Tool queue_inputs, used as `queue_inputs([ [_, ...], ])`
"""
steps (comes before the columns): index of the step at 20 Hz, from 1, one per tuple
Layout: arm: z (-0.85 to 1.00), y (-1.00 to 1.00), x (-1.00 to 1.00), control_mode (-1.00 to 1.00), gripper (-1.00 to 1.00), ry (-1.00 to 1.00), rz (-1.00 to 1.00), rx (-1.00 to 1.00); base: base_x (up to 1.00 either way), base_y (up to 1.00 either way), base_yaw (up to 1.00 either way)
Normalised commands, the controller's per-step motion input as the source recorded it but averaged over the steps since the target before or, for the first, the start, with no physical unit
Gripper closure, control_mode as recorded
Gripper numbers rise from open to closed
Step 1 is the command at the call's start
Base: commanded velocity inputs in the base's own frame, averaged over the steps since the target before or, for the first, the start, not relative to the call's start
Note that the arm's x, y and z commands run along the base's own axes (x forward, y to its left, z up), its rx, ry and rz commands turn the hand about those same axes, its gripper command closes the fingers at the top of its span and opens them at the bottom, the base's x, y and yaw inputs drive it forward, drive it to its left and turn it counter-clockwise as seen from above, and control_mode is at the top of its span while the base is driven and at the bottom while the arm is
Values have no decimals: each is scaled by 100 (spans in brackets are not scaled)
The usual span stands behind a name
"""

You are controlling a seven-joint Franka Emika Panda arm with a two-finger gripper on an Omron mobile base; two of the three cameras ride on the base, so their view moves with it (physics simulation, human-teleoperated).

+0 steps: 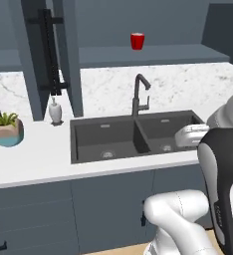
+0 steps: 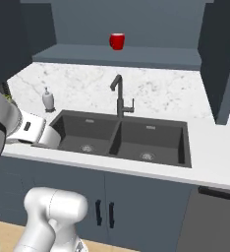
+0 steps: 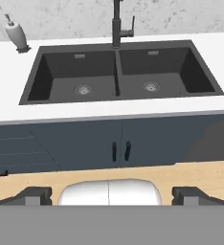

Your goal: Gather all objects into one cabinet and sort the glasses and bowls to opposite sides.

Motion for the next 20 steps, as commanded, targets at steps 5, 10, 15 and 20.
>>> queue_inputs([
  [5,0,0,0,100,-100,0,0,0,40,15,-11],
  [10,0,0,0,100,-100,0,0,0,47,0,-14],
  [15,0,0,0,100,-100,0,0,0,51,0,-11],
  [20,0,0,0,100,-100,0,0,0,40,0,1],
])
